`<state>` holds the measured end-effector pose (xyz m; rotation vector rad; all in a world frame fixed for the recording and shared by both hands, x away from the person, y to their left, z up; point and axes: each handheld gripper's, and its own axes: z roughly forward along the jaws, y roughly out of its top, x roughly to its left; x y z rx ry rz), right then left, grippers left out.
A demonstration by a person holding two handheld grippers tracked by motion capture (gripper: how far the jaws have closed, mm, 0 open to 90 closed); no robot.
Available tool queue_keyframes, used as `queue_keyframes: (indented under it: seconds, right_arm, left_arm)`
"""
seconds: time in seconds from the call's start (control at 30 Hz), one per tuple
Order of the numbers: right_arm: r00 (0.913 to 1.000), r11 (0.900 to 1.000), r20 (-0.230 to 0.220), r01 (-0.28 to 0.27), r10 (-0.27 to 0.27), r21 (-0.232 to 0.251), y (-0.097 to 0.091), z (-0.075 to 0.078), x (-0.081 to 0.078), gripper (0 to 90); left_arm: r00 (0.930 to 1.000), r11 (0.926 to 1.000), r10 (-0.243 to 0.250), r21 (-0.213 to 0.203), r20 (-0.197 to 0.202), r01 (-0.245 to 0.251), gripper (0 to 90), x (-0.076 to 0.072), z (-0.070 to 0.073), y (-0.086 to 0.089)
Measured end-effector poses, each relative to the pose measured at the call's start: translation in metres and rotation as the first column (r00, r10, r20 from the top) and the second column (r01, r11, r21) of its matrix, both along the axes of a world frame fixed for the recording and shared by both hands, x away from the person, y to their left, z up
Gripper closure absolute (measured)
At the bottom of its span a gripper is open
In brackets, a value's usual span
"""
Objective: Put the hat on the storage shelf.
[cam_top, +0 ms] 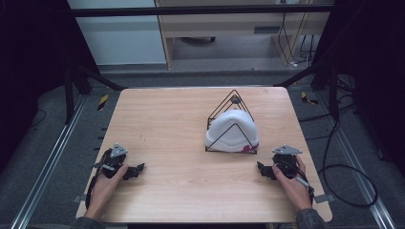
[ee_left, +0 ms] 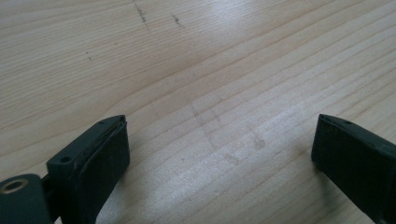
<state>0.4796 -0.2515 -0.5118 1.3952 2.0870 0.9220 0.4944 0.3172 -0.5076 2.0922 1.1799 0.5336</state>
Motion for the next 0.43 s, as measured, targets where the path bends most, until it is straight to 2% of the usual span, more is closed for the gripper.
queue_keyframes:
  seconds: [0.43]
  right_arm:
    - [1.0, 1.0, -0.008, 0.004, -0.004, 0.003, 0.0004, -0.0005, -0.0026, 8.5]
  left_arm:
    - [0.9999, 0.9999, 0.013, 0.002, -0.002, -0.013, 2.9, -0.0037, -0.0001, 0.001]
